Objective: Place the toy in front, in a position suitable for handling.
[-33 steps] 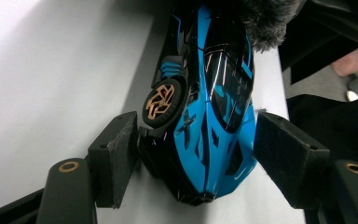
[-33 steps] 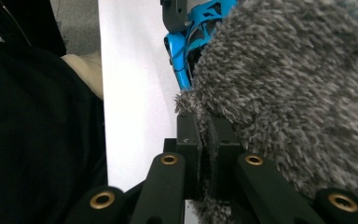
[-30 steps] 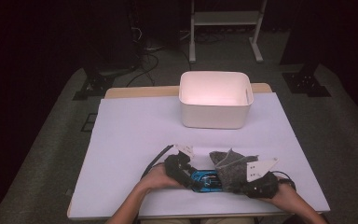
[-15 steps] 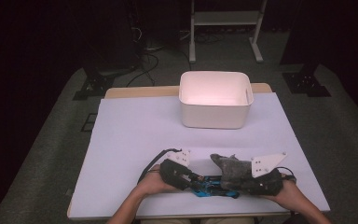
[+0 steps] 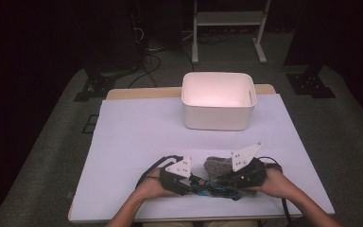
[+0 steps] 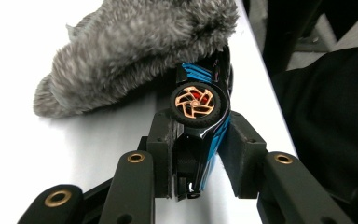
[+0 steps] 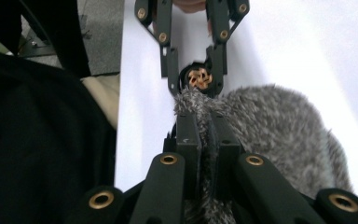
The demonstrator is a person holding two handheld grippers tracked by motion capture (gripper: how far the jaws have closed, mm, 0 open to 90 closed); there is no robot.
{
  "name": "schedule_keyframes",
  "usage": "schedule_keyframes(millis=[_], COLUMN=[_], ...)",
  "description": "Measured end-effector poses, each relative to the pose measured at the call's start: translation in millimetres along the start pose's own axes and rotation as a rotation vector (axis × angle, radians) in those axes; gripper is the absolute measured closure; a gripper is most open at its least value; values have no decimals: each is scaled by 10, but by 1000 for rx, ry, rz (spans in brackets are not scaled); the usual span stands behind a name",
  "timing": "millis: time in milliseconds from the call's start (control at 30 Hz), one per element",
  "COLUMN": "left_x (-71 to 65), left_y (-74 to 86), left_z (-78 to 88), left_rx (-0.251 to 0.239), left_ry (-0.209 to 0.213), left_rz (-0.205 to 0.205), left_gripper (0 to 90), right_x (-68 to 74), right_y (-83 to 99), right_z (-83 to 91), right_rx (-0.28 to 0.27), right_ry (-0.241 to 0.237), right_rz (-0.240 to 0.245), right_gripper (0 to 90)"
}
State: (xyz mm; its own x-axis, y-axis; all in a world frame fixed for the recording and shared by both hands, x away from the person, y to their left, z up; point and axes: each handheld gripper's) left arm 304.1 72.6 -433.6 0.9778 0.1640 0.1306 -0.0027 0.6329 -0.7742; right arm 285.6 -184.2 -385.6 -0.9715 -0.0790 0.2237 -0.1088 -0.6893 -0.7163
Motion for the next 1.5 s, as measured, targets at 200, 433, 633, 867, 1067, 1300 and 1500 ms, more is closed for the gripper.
schedule_keyframes(millis=[200, 433, 633, 867, 1067, 1300, 1500], left_x=[29, 12, 110, 175, 187, 266, 276], left_y=[68, 49, 130, 196, 222, 192, 249], left_z=[-79, -42, 10, 50, 80, 64, 63], left_rx=[9, -28, -11, -20, -6, 4, -33], left_ry=[32, 15, -62, -83, -76, -76, -75], left_rz=[36, 11, 13, 16, 5, -27, -25], left_gripper=[606, 676, 693, 690, 706, 708, 706], right_x=[112, 148, 13, -161, -118, -131, -226], right_y=[200, 328, 146, 66, 186, 201, -49], right_z=[172, 314, 220, 139, 316, 312, 79], right_rx=[-6, -15, -9, 13, 16, 8, 47], right_ry=[37, 74, 66, 52, 83, 68, 39], right_rz=[-36, -58, -27, -36, -56, -64, -7], right_gripper=[840, 839, 839, 839, 839, 839, 840])
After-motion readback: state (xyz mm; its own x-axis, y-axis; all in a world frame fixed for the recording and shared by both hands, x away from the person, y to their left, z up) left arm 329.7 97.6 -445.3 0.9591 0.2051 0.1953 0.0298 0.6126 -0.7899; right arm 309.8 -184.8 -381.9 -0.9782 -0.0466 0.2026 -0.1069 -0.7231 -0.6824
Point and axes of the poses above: each handheld gripper's, and its own axes: z roughly backward along the jaws, y roughly out of its underside, x roughly to its left, and after that the axes turned 15 degrees about -y, right-handed
